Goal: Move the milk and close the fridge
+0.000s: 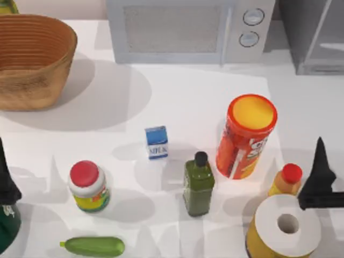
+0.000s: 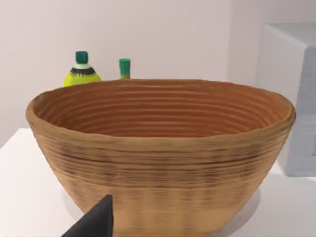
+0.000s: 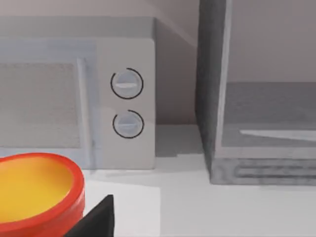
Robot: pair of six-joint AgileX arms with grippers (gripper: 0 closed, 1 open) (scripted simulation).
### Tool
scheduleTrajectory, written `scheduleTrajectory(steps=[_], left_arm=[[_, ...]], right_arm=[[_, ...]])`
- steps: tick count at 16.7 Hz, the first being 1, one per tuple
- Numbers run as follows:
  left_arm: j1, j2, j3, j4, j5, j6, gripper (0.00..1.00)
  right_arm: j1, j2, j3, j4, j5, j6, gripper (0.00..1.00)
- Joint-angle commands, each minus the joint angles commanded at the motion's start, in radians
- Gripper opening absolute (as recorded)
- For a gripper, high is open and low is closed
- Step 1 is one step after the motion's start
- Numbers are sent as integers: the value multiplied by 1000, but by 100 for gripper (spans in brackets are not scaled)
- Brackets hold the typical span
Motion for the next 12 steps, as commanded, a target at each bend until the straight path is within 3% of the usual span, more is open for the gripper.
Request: scheduleTrajectory(steps=[6,12], left_arm=[[0,0,0,0,0,0,100],[0,0,0,0,0,0,100]], right_arm=[[-7,13,26,-17,-6,-4,100],[-18,199,366,-176,-61,15,100]])
